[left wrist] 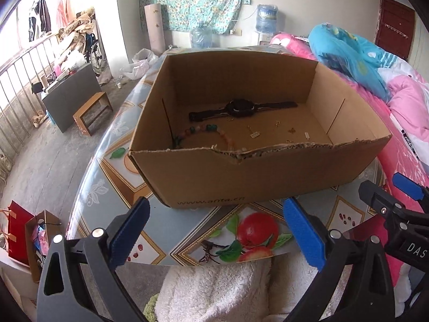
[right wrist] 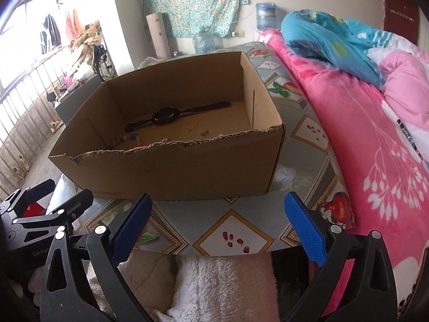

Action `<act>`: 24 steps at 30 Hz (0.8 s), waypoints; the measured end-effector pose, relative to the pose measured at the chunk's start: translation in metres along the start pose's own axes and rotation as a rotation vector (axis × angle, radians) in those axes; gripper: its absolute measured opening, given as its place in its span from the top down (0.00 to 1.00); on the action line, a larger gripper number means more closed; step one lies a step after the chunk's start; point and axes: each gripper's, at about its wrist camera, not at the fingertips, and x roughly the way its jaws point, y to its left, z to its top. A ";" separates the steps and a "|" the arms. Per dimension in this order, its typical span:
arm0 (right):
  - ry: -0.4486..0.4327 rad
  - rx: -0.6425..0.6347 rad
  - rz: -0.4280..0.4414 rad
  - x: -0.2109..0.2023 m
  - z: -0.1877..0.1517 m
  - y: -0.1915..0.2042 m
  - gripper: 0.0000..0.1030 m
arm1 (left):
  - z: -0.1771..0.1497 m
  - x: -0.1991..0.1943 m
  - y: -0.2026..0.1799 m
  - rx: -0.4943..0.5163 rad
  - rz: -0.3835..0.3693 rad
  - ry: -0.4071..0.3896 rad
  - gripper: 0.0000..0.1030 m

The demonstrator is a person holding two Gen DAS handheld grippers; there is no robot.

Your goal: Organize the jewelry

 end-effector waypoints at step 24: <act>0.064 -0.031 0.005 0.019 0.013 0.016 0.08 | 0.014 0.012 0.007 -0.063 0.010 0.072 0.05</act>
